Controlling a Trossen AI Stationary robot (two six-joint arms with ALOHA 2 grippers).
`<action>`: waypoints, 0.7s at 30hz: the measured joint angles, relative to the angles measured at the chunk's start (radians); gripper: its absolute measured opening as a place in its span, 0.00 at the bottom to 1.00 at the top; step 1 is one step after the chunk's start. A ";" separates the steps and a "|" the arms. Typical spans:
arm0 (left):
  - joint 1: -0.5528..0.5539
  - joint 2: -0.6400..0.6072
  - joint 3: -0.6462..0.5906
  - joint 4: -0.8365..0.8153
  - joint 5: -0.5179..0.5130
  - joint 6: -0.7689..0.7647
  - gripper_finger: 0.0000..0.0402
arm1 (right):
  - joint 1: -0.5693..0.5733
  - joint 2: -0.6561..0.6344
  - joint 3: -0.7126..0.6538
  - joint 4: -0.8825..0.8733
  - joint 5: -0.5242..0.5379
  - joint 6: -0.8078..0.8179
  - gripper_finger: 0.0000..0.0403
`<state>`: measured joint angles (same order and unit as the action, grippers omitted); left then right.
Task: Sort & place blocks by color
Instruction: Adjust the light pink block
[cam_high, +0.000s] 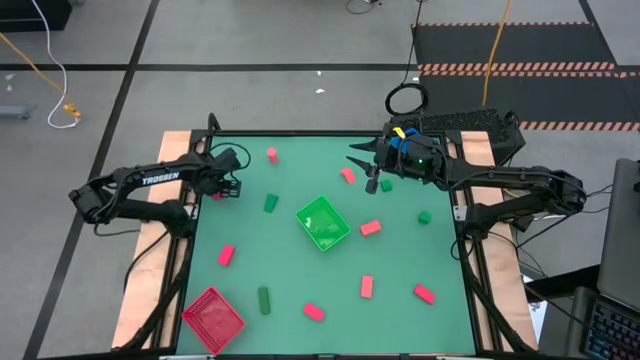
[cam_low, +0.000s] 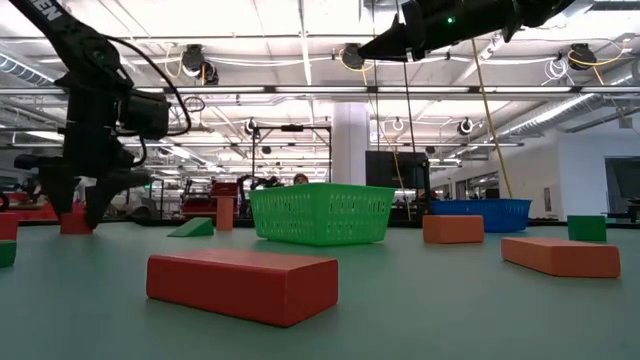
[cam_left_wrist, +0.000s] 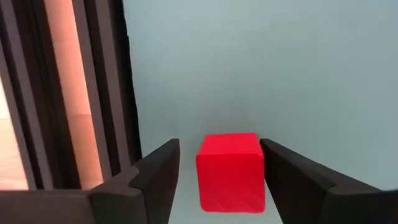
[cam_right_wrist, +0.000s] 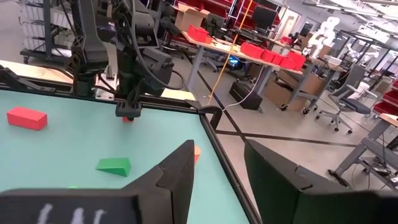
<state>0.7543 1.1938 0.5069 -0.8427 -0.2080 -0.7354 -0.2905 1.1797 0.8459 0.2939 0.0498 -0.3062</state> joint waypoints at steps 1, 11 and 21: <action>-0.001 0.000 -0.008 0.013 0.007 -0.001 0.56 | 0.000 0.000 0.000 0.000 0.000 -0.001 0.33; -0.003 -0.001 -0.020 0.036 0.016 0.001 0.56 | 0.000 0.000 -0.001 0.001 0.000 -0.021 0.33; -0.003 -0.001 -0.020 0.038 0.016 0.004 0.56 | 0.000 0.000 -0.001 0.000 0.000 -0.022 0.33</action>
<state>0.7513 1.1927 0.4870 -0.8043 -0.1921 -0.7319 -0.2905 1.1797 0.8452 0.2943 0.0498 -0.3279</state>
